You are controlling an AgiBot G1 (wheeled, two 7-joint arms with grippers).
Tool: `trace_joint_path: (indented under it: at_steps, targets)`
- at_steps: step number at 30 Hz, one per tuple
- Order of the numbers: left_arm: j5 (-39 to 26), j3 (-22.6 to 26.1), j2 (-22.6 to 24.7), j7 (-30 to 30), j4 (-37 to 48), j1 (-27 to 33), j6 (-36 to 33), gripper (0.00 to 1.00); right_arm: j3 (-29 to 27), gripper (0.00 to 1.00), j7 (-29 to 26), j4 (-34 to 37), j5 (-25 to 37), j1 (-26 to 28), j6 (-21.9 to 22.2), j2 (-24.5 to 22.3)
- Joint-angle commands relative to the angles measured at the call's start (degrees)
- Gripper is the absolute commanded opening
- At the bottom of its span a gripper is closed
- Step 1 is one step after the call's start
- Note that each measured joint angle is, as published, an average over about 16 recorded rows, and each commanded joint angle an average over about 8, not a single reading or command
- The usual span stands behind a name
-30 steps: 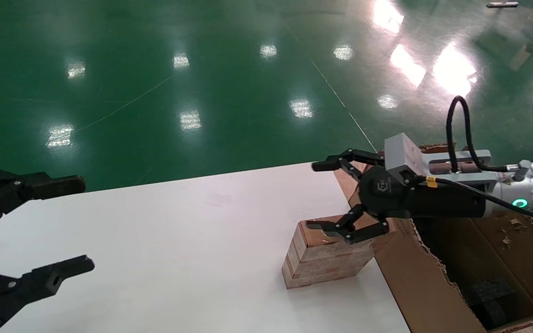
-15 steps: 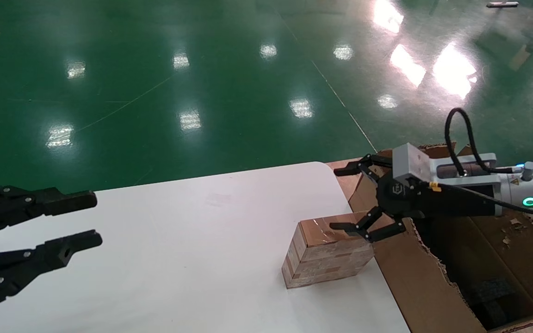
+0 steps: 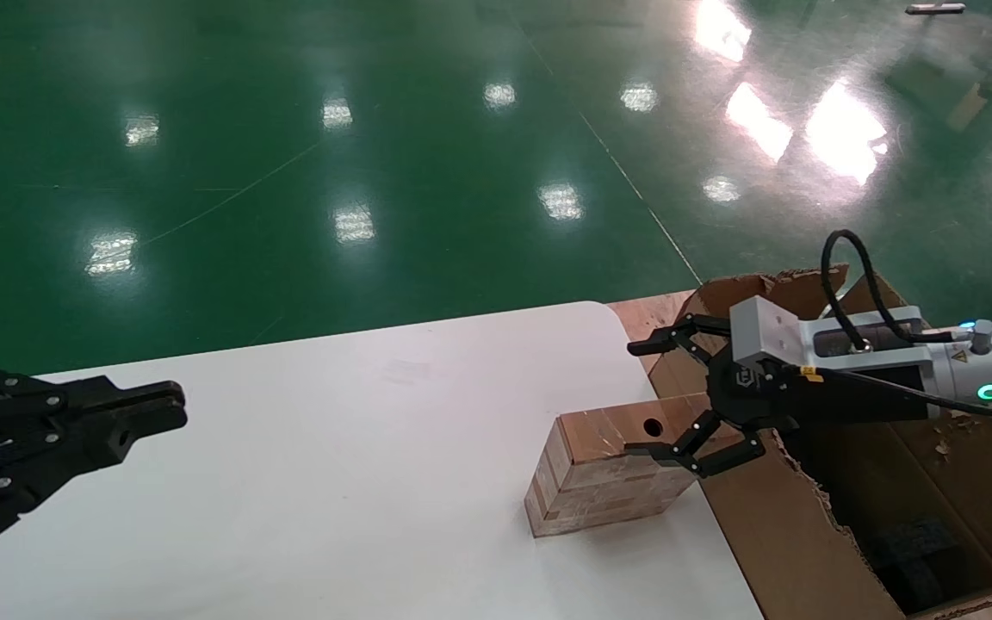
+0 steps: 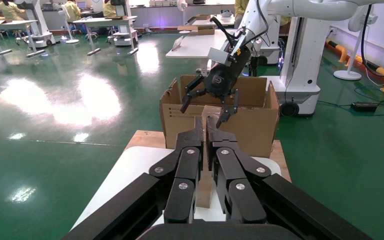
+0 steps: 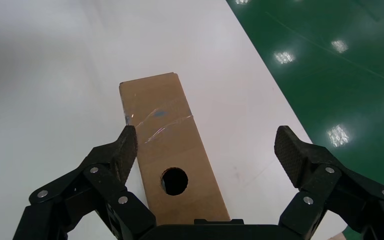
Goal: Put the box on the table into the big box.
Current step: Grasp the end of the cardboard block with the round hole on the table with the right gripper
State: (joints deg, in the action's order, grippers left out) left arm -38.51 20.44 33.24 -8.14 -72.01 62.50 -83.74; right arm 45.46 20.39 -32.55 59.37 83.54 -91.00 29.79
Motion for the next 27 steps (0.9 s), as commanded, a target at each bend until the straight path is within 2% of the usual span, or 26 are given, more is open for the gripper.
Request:
trace_joint_path:
  at_steps: [1,13,27]
  targets:
    - [0.0,0.0,0.0,0.0,0.0,0.0,0.0,0.0,0.9,1.0,0.2,0.2,-0.3,0.2,0.0,-0.1]
    - [0.0,0.0,0.0,0.0,0.0,0.0,0.0,0.0,5.4,1.0,0.0,0.8,-3.7,1.4,0.0,-1.4]
    - [0.0,0.0,0.0,0.0,0.0,0.0,0.0,0.0,9.0,1.0,-0.5,1.0,-9.2,3.2,0.0,0.5]
